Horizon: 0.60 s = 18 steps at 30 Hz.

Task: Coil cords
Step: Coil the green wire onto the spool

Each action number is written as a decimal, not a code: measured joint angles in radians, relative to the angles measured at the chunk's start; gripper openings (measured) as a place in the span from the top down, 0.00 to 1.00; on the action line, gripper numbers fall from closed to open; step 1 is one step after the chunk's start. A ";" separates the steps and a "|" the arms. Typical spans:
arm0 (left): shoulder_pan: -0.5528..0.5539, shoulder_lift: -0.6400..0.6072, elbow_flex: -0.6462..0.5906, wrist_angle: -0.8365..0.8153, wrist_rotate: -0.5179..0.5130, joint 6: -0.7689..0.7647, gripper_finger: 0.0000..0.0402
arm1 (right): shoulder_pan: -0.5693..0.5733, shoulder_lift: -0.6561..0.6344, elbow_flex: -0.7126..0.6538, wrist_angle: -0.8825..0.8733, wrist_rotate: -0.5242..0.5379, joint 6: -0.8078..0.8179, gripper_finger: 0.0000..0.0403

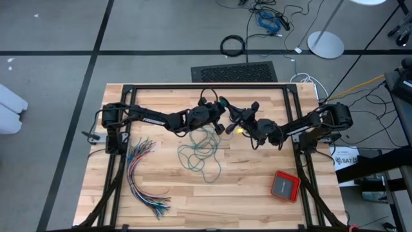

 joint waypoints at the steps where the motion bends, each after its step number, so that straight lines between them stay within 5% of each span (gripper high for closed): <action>1: 0.000 0.000 0.000 -0.004 -0.001 0.002 1.00 | 0.000 0.000 0.000 0.000 -0.001 -0.006 1.00; 18: -0.024 0.000 0.138 -0.360 -0.003 0.121 1.00 | -0.025 0.000 0.000 -0.129 -0.029 0.063 1.00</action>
